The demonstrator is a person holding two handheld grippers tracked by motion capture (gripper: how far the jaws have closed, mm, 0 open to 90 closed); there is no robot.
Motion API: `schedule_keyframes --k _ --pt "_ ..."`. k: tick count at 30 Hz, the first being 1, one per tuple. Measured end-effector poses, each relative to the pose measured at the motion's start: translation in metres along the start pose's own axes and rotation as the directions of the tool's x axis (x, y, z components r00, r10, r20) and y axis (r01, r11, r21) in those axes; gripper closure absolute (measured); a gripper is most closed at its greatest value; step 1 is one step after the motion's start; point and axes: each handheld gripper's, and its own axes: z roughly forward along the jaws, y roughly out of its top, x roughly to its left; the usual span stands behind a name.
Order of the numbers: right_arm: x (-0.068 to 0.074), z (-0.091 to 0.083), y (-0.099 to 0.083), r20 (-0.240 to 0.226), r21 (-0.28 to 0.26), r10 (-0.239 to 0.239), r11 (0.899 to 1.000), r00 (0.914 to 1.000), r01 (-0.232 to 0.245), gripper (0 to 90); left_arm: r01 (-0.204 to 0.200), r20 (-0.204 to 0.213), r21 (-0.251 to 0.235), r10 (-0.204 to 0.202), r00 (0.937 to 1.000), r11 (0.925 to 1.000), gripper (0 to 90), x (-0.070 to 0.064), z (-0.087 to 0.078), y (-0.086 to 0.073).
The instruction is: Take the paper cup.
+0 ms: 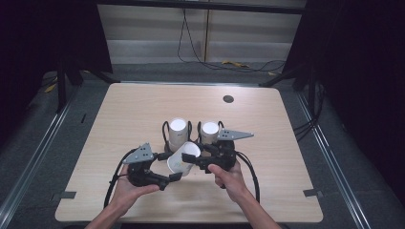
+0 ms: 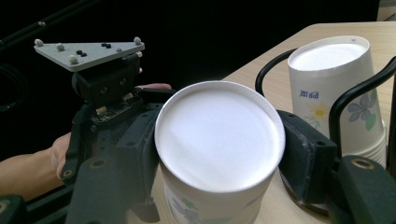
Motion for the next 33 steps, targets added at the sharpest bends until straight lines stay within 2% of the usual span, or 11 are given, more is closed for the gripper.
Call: schedule_keyframes --k 16,27,31,33 --pt "0.0037 0.0085 -0.0022 -0.061 0.044 0.031 0.999 0.9976 -0.028 36.2 -0.032 0.017 0.024 0.031 0.9994 0.9992 16.0 -0.0045 0.0087 -0.0017" --pt "0.0034 0.0081 -0.0015 -0.067 0.055 0.034 0.998 0.9971 -0.031 35.0 -0.061 0.008 0.022 0.061 0.9981 0.9979 24.0 -0.0046 0.0065 -0.0026" --pt "0.0036 0.0092 -0.0019 -0.063 0.063 0.024 0.998 0.9978 -0.020 33.2 -0.075 0.004 0.026 0.075 0.9972 0.9968 25.7 -0.0050 0.0063 -0.0034" --pt "0.0041 0.0101 -0.0022 -0.056 0.072 0.013 0.997 0.9983 -0.008 28.7 -0.078 0.000 0.022 0.078 0.9969 0.9967 26.1 -0.0047 0.0059 -0.0040"
